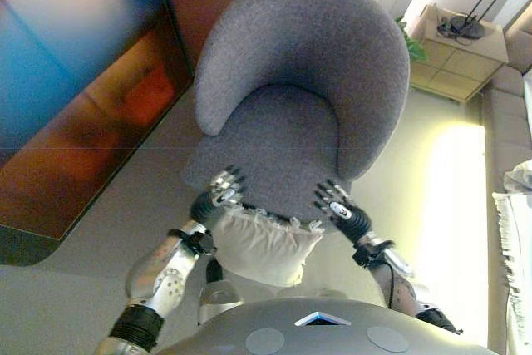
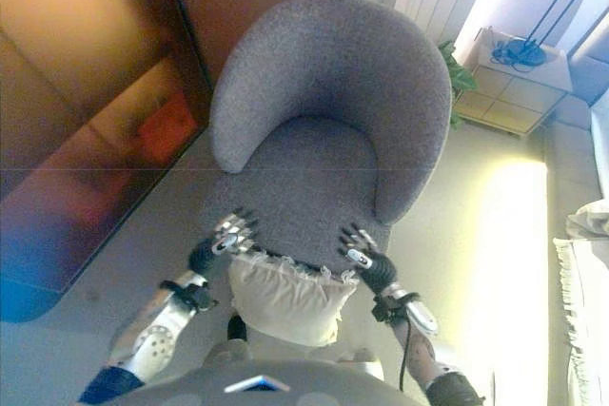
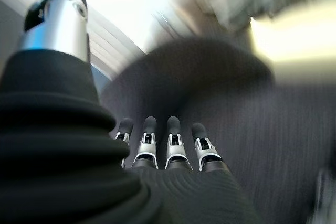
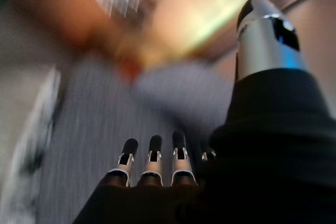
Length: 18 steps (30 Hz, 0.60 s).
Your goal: Pick up the cushion and take it to the sofa
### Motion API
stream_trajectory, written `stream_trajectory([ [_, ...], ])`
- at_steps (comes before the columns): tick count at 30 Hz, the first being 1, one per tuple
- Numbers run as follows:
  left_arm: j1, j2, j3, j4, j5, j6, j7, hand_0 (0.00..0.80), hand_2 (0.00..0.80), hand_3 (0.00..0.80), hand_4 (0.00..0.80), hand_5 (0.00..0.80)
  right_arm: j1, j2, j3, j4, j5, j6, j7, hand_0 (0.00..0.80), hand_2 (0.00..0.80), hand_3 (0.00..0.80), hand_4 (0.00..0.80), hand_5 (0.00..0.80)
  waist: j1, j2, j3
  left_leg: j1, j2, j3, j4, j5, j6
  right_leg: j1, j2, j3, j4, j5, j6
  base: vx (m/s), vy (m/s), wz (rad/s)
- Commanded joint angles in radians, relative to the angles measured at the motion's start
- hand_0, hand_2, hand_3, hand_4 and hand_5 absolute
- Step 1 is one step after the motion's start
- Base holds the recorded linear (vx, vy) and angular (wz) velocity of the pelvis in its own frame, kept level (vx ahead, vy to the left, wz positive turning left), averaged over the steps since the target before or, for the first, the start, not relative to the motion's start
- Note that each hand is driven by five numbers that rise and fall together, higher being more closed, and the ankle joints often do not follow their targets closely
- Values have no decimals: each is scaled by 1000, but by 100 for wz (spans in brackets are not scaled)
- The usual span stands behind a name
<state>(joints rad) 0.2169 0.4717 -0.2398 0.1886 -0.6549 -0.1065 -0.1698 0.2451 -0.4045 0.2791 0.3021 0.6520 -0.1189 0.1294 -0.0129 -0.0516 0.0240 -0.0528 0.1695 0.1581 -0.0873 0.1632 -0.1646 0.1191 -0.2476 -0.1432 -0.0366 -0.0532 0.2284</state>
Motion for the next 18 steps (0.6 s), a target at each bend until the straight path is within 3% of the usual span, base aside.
stream_trajectory([
  [1, -115, 0, -26, 57, 151, -66, 93, 0, 0, 0, 0, 0, -93, 4, -32, -25, -91, -96, -113, 0, 0, 0, 0, 0, 0, 15, 70, -6, -10, -4, 154, -164, 54, -130, -7, -34, 51, 96, -21, -46, 12, 0],
  [5, -201, -17, -50, 154, 136, -98, 192, 0, 0, 0, 0, 0, -200, 11, -10, 103, -194, -112, -242, 0, 0, 0, 0, 0, 8, 26, 133, -98, -2, -12, 212, -164, 48, -202, -20, -35, 104, 85, -25, -222, 37, 0],
  [10, -359, -41, -85, 278, 138, -180, 306, 0, 0, 0, 0, 0, -351, -3, 26, 191, -198, -134, -304, 0, 0, 0, 0, 0, 3, 38, 270, -313, 20, -59, 390, -178, 30, -408, -35, 7, 269, 67, -45, -314, 23, -4],
  [15, -480, -57, -123, 360, 161, -204, 348, 0, 0, 0, 0, 0, -493, -23, 43, 284, -178, -132, -381, 0, 0, 0, 0, 0, -1, 47, 344, -494, -5, -99, 488, -192, 33, -613, -34, 45, 385, 61, -48, -238, 33, -5],
  [18, -585, -72, -143, 432, 144, -194, 369, 0, 0, 0, 0, 0, -608, -33, 49, 347, -183, -96, -405, 0, 0, 0, 0, 0, -13, 65, 387, -603, -15, -111, 556, -206, 40, -739, -22, 77, 476, 48, -58, -217, 44, 1],
])
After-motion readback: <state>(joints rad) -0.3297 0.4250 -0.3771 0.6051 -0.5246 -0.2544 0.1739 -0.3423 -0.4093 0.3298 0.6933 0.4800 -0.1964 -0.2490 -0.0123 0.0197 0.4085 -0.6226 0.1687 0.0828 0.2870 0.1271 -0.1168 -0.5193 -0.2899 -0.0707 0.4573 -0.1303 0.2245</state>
